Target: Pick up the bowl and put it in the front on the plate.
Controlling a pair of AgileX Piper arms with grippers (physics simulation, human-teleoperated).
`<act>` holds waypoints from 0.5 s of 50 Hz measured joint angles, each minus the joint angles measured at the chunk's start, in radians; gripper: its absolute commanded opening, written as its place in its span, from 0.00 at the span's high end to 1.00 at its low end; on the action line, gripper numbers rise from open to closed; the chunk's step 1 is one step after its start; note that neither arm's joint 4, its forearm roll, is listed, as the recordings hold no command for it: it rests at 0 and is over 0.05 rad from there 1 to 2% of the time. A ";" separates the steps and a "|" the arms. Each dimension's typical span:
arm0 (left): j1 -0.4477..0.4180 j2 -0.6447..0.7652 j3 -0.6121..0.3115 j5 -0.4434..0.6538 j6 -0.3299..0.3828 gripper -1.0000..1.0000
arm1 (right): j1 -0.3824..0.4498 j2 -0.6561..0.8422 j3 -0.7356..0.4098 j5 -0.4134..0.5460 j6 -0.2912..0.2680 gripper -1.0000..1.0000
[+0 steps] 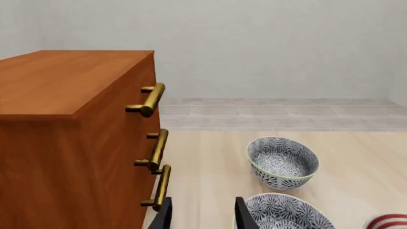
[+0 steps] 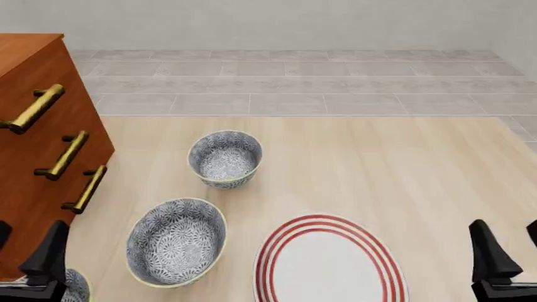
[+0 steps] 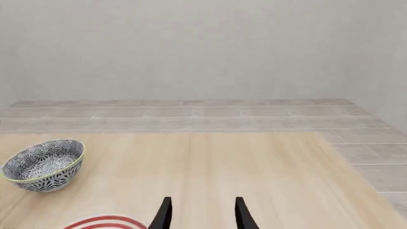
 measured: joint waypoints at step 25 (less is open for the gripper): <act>-0.002 0.024 0.000 -0.016 0.005 0.00 | 0.039 0.037 0.001 -0.019 -0.005 0.00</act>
